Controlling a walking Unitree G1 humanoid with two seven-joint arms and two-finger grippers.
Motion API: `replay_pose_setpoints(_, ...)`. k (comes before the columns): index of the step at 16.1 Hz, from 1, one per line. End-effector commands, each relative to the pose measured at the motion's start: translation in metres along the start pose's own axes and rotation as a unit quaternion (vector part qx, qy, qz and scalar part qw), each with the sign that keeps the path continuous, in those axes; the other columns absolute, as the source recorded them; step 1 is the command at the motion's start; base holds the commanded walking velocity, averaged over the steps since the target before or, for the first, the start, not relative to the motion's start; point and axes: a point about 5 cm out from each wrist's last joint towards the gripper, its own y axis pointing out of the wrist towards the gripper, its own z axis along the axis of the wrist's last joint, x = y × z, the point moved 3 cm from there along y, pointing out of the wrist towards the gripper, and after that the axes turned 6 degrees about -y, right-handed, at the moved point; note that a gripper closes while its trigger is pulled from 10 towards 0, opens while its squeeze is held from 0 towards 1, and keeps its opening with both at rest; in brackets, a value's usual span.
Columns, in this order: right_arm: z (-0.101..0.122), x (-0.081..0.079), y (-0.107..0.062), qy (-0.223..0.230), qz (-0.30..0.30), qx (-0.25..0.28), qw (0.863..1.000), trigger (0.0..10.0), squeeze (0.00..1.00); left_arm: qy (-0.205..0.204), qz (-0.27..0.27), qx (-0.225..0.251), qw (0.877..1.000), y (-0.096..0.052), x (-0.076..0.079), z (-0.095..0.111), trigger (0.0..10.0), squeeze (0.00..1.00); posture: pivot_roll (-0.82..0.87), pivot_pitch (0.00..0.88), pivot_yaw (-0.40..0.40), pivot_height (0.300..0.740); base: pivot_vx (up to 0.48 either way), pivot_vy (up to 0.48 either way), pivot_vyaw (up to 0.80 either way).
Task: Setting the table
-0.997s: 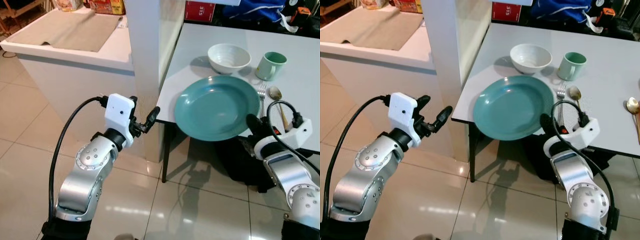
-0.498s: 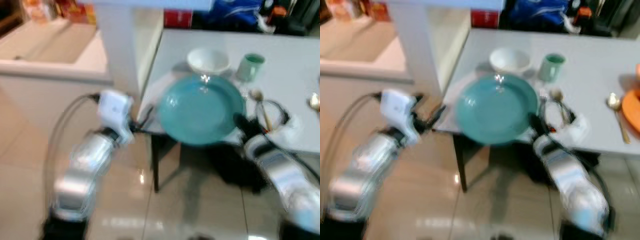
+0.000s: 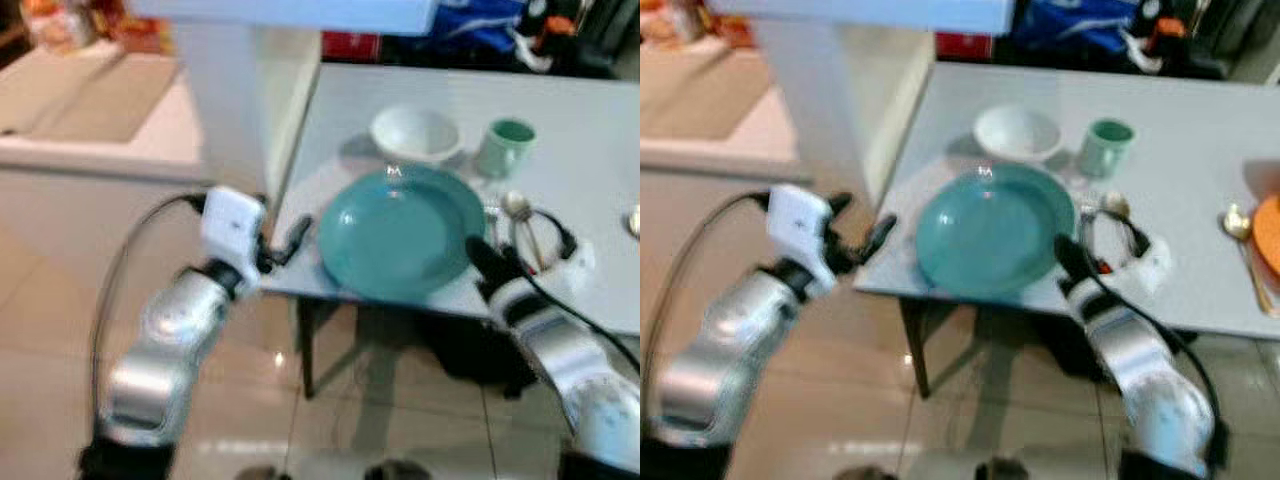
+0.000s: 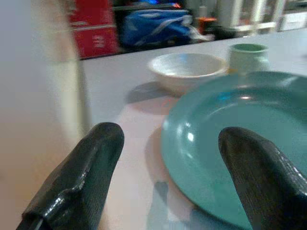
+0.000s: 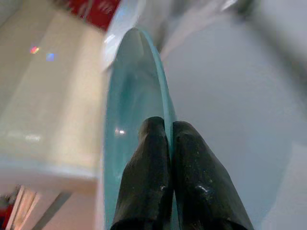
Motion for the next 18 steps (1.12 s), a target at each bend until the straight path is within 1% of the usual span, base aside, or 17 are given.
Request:
replay_pose_setpoints(1, 0.004, -0.014, -0.002, 0.004, 0.028, 0.010, 1.000, 10.0, 0.00, 0.010, 0.009, 0.001, 1.000, -0.006, -0.007, 0.004, 10.0, 0.00, 0.07, 0.142, 0.016, 0.740, 0.364, 0.000, 0.00)
replay_pose_setpoints(4, -0.001, -0.012, -0.005, 0.014, 0.023, 0.003, 1.000, 10.0, 0.00, 0.011, 0.006, -0.007, 1.000, -0.010, -0.005, 0.004, 10.0, 0.00, 0.08, 0.167, 0.021, 0.740, 0.340, 0.000, 0.00)
replay_pose_setpoints(6, -0.008, -0.007, -0.012, 0.015, 0.013, -0.007, 1.000, 10.0, 0.00, 0.012, -0.017, -0.011, 1.000, -0.018, 0.002, 0.002, 10.0, 0.00, 0.08, 0.197, 0.028, 0.740, 0.000, 0.000, 0.00)
replay_pose_setpoints(7, -0.011, -0.002, -0.019, 0.018, 0.004, -0.009, 1.000, 10.0, 0.00, 0.009, -0.037, -0.014, 0.999, -0.024, 0.009, 0.000, 10.0, 0.00, 0.07, 0.219, 0.036, 0.740, 0.000, 0.000, 0.00)
replay_pose_setpoints(8, -0.012, 0.000, -0.023, 0.019, 0.000, -0.010, 1.000, 10.0, 0.00, 0.007, -0.046, -0.015, 0.999, -0.027, 0.013, -0.002, 10.0, 0.00, 0.07, 0.222, 0.038, 0.740, 0.000, 0.000, 0.00)
replay_pose_setpoints(9, -0.012, 0.006, -0.031, 0.021, -0.013, -0.009, 1.000, 10.0, 0.00, -0.002, -0.083, -0.018, 0.996, -0.031, 0.025, -0.004, 10.0, 0.00, 0.05, 0.236, 0.044, 0.740, 0.000, 0.000, 0.00)
replay_pose_setpoints(11, -0.010, 0.011, -0.037, 0.023, -0.022, -0.006, 0.999, 10.0, 0.00, -0.009, -0.110, -0.018, 0.994, -0.035, 0.036, -0.005, 10.0, 0.00, 0.05, 0.234, 0.040, 0.740, 0.000, 0.000, 0.00)
replay_pose_setpoints(12, -0.006, 0.015, -0.039, 0.027, -0.032, 0.002, 0.999, 10.0, 0.00, -0.010, -0.127, -0.018, 0.992, -0.035, 0.041, -0.004, 10.0, 0.00, 0.04, 0.233, 0.035, 0.740, 0.000, 0.000, 0.00)
replay_pose_setpoints(13, -0.006, 0.015, -0.039, 0.027, -0.032, 0.002, 0.999, 10.0, 0.00, -0.010, -0.127, -0.018, 0.992, -0.035, 0.041, -0.004, 10.0, 0.00, 0.04, 0.233, 0.035, 0.740, 0.000, 0.000, 0.00)
replay_pose_setpoints(14, -0.002, 0.019, -0.037, 0.028, -0.038, 0.008, 0.999, 10.0, 0.00, -0.009, -0.133, -0.018, 0.991, -0.035, 0.043, -0.005, 10.0, 0.00, 0.03, 0.215, 0.031, 0.740, 0.000, 0.000, 0.00)
replay_pose_setpoints(15, 0.002, 0.023, -0.034, 0.027, -0.046, 0.016, 0.998, 10.0, 0.00, -0.008, -0.139, -0.018, 0.990, -0.034, 0.045, -0.007, 10.0, 0.00, 0.03, 0.197, 0.025, 0.740, 0.000, 0.000, 0.00)
replay_pose_setpoints(16, 0.009, 0.031, -0.028, 0.030, -0.064, 0.029, 0.997, 10.0, 0.00, -0.008, -0.156, -0.021, 0.987, -0.033, 0.049, -0.008, 10.0, 0.00, 0.04, 0.177, 0.015, 0.740, 0.000, 0.000, 0.00)
replay_pose_setpoints(17, 0.011, 0.035, -0.026, 0.032, -0.076, 0.035, 0.996, 10.0, 0.00, -0.010, -0.168, -0.026, 0.985, -0.033, 0.052, -0.009, 10.0, 0.00, 0.05, 0.170, 0.010, 0.740, 0.000, 0.000, 0.00)
replay_pose_setpoints(18, 0.015, 0.037, -0.021, 0.039, -0.079, 0.040, 0.995, 10.0, 0.00, -0.003, -0.176, -0.032, 0.984, -0.034, 0.052, -0.011, 10.0, 0.00, 0.05, 0.162, 0.005, 0.740, 0.000, 0.000, 0.00)
